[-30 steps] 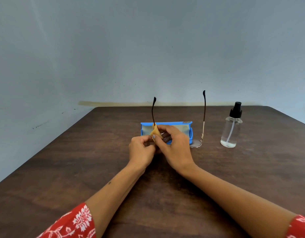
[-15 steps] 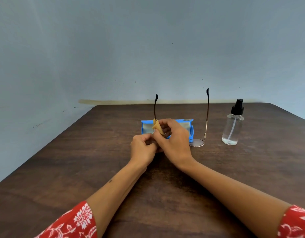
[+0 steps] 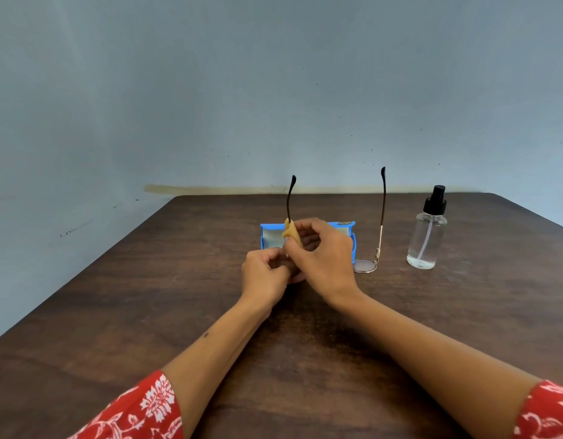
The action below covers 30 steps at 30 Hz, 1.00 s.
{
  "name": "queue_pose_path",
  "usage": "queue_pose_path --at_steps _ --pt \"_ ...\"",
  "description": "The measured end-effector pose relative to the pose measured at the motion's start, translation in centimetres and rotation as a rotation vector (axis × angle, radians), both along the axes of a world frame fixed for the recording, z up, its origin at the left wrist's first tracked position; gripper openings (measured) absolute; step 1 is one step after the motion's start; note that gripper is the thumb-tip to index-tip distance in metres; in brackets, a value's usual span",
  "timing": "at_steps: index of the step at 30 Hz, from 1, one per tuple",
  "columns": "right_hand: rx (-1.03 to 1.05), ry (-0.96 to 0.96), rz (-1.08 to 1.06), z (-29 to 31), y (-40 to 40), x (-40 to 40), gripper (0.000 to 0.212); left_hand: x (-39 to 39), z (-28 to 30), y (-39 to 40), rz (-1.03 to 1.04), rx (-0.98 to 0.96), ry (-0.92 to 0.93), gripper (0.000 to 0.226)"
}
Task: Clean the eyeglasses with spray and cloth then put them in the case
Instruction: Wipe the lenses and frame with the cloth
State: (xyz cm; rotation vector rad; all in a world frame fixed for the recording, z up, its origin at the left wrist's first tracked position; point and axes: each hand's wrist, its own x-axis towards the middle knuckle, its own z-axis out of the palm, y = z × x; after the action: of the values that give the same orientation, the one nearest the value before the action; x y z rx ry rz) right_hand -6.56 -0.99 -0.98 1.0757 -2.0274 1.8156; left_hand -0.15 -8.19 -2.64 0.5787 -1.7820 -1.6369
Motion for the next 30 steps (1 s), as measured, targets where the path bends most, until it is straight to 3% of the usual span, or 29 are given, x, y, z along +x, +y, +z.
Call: queue_pose_path --at_steps 5,13,19,26,30 --pt "-0.101 -0.013 -0.007 2.5 -0.5 0.3 0.011 0.0 0.3 0.1 -0.03 0.094 -0.001 0.018" --pt "0.025 -0.076 -0.034 0.0 0.4 0.8 0.015 0.0 0.0 -0.1 0.01 -0.034 -0.022 0.023" --pt "-0.119 -0.074 -0.036 3.3 0.2 0.8 0.01 0.2 0.5 0.4 -0.057 0.06 -0.019 0.013" --pt "0.059 -0.121 -0.018 0.7 0.9 1.2 0.012 0.2 0.2 0.1 -0.022 0.008 -0.006 0.019" --pt "0.032 -0.159 -0.038 2.2 1.0 0.9 0.005 0.1 0.3 0.3 -0.059 0.059 0.002 0.014"
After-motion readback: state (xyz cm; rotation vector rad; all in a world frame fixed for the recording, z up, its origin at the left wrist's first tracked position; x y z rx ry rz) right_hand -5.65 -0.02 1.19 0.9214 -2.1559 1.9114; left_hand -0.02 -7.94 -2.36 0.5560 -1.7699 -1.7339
